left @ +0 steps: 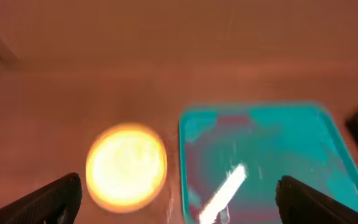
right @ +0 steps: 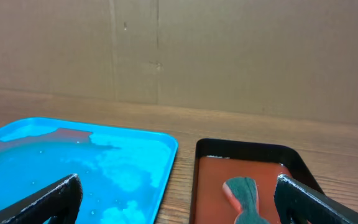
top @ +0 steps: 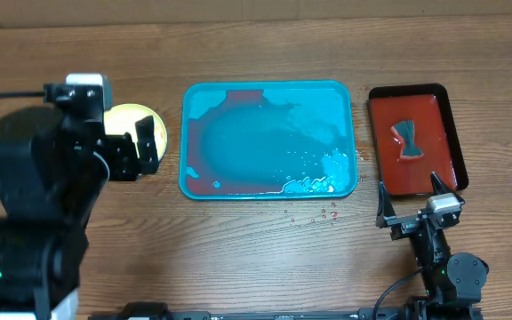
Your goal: Clean dirty plates on tray and stack at the side
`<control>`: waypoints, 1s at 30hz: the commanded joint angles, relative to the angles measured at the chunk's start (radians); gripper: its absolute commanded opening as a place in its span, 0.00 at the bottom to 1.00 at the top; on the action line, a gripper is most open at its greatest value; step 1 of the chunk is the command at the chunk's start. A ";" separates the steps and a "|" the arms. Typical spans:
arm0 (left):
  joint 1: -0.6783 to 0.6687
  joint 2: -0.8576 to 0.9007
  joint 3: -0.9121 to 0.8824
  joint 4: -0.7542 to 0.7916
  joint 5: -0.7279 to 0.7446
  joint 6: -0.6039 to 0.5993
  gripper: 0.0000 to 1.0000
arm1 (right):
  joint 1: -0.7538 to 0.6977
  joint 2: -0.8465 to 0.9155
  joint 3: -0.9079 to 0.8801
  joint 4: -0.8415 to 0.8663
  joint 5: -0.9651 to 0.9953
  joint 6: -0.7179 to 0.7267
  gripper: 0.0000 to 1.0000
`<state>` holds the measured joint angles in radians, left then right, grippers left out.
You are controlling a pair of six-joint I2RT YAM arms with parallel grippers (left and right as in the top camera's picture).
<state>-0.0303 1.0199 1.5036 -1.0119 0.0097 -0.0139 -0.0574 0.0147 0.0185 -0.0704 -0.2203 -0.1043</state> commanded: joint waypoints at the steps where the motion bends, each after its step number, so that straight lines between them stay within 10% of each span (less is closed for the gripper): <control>1: 0.010 -0.071 -0.166 0.094 -0.017 0.057 1.00 | 0.006 -0.012 -0.010 0.006 0.010 0.008 1.00; 14: 0.011 -0.467 -0.829 0.651 -0.018 0.064 1.00 | 0.006 -0.012 -0.011 0.006 0.010 0.008 1.00; 30: 0.025 -0.891 -1.268 0.866 -0.017 0.118 1.00 | 0.006 -0.012 -0.011 0.006 0.010 0.008 1.00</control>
<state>-0.0120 0.1661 0.2733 -0.1596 0.0025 0.0612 -0.0570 0.0147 0.0185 -0.0700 -0.2203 -0.1040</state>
